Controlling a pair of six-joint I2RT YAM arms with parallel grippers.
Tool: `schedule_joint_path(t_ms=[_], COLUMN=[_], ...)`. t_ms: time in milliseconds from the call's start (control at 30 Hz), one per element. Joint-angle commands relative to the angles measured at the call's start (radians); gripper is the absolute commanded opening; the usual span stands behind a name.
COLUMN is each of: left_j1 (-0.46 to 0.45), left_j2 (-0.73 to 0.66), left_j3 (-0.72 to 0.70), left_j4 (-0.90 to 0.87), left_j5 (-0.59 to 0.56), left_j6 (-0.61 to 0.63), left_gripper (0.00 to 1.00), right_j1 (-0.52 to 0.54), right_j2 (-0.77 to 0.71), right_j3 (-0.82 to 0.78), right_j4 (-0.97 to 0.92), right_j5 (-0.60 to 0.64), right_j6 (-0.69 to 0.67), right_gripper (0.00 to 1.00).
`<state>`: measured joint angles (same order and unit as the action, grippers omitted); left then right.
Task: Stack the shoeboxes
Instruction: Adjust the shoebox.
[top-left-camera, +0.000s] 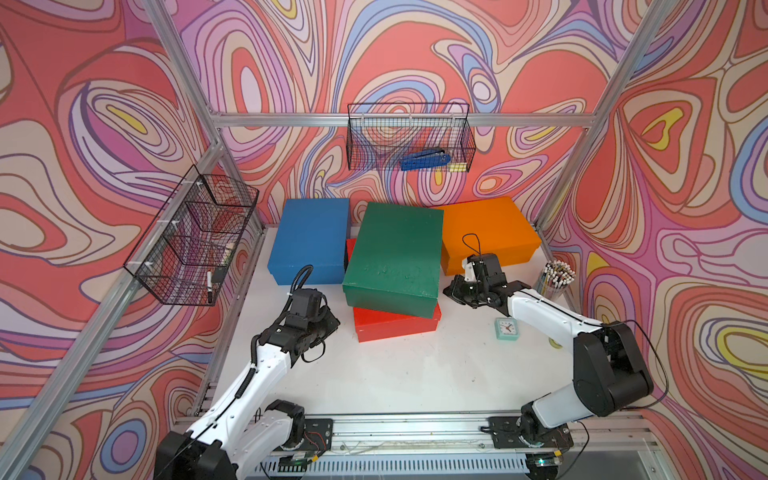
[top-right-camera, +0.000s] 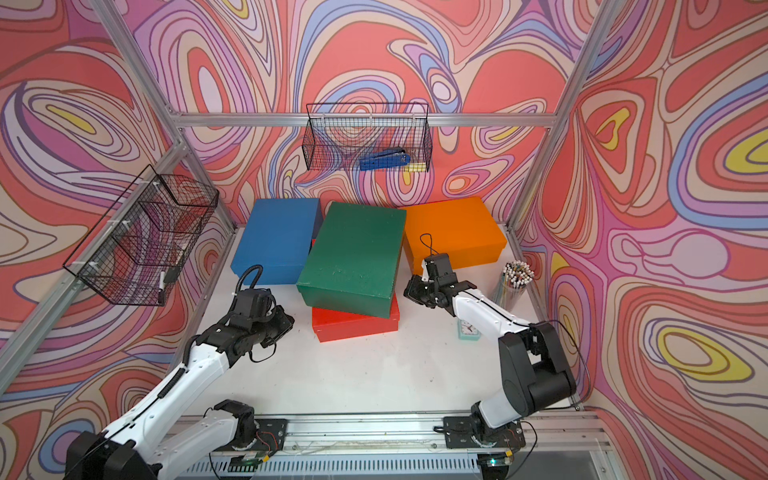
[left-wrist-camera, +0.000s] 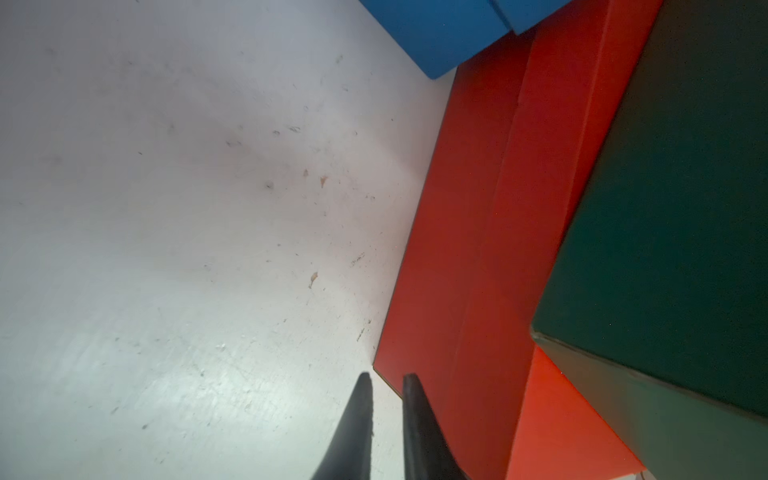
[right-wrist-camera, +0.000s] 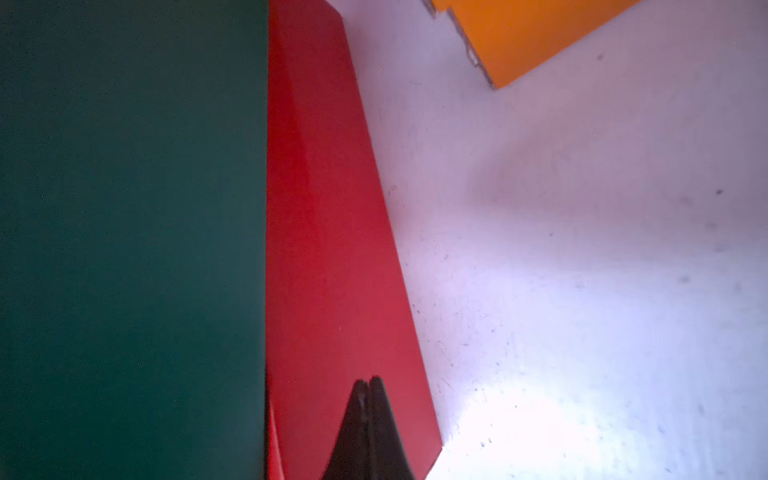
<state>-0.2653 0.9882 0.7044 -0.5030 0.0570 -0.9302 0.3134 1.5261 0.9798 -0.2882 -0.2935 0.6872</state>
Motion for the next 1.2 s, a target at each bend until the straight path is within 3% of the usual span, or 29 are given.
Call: schedule_joint_path(t_ms=[0, 267, 467, 667, 933, 1167], left_j1=[0.015, 0.023, 0.020, -0.047, -0.118, -0.101], left_j2=[0.040, 0.239, 0.261, 0.259, 0.226, 0.190], left_j3=[0.147, 0.414, 0.411, 0.387, 0.374, 0.424], left_j4=[-0.098, -0.077, -0.003, 0.023, -0.001, -0.130], left_j5=[-0.116, -0.049, 0.059, 0.104, 0.083, -0.090], left_j6=[0.045, 0.097, 0.050, 0.008, -0.010, 0.062], left_gripper=[0.15, 0.12, 0.13, 0.13, 0.14, 0.16], right_j1=[-0.026, -0.039, -0.039, -0.037, -0.037, -0.037], right_j2=[0.002, 0.172, 0.295, 0.337, 0.356, 0.280], right_j3=[0.083, 0.310, 0.440, 0.504, 0.522, 0.414], right_j4=[-0.063, -0.088, -0.080, -0.072, -0.074, -0.075], right_j5=[0.067, 0.017, -0.085, -0.130, -0.156, -0.150], right_j6=[-0.055, -0.101, -0.115, -0.119, -0.108, -0.099], right_gripper=[0.00, 0.00, 0.00, 0.00, 0.00, 0.00])
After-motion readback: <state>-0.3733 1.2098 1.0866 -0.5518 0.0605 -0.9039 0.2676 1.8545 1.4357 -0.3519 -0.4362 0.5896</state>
